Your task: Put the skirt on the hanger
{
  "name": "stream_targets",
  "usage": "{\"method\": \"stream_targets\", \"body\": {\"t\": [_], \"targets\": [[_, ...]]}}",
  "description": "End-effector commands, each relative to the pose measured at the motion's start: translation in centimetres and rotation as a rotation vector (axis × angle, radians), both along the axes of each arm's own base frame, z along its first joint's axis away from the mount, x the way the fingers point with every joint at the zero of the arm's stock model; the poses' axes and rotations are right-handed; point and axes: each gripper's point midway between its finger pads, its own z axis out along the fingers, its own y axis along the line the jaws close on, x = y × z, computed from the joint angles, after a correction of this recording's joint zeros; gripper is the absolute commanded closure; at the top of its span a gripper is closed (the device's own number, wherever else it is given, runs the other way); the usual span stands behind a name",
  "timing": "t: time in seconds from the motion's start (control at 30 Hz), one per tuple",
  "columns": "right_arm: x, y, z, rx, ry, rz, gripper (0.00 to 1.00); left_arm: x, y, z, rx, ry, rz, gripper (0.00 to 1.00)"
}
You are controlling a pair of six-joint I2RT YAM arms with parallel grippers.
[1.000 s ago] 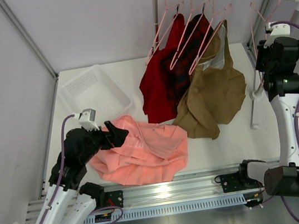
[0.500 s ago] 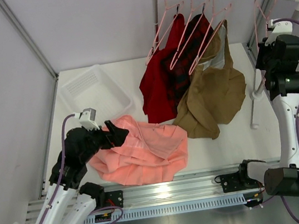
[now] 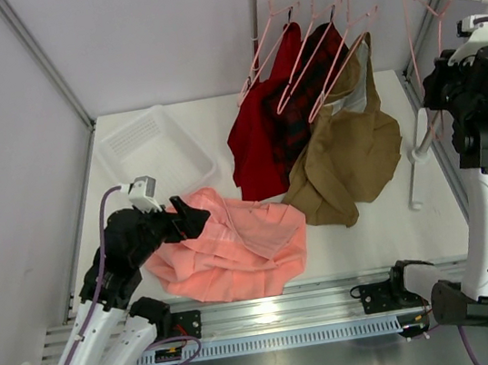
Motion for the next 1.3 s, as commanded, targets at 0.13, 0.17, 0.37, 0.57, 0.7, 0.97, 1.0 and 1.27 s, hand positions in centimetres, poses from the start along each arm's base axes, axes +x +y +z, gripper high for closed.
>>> {"method": "stream_targets", "body": {"t": [0.13, 0.17, 0.37, 0.57, 0.7, 0.97, 1.0, 1.27], "targets": [[-5.9, 3.8, -2.9, 0.146, 0.172, 0.065, 1.0, -0.1, 0.0, 1.4, -0.009, -0.046, -0.017, 0.01], [-6.8, 4.2, -3.1, 0.158, 0.193, 0.071, 1.0, -0.2, -0.1, 1.5, -0.011, -0.047, -0.023, 0.01], [-11.2, 6.3, -4.3, 0.217, 0.271, 0.095, 1.0, -0.2, 0.1, 2.2, -0.012, -0.053, -0.012, 0.02], [-16.5, 8.2, -8.3, 0.217, 0.418, 0.17, 1.0, 0.4, 0.5, 3.0, -0.006, -0.05, 0.029, 0.03], [-19.3, 9.6, -11.5, 0.223, 0.528, 0.258, 1.0, 0.7, 1.2, 2.7, 0.007, -0.036, 0.077, 0.03], [-23.0, 11.8, -12.9, 0.191, 0.547, 0.517, 1.0, 0.3, 2.5, 2.2, 0.01, -0.049, 0.138, 0.03], [-23.4, 12.1, -12.8, 0.192, 0.546, 0.548, 1.0, 0.3, 2.6, 2.1, 0.009, -0.051, 0.143, 0.03], [-25.2, 13.3, -8.5, 0.229, 0.315, 0.756, 1.0, 1.0, 2.3, 0.6, 0.028, -0.003, 0.146, 0.04]]}}
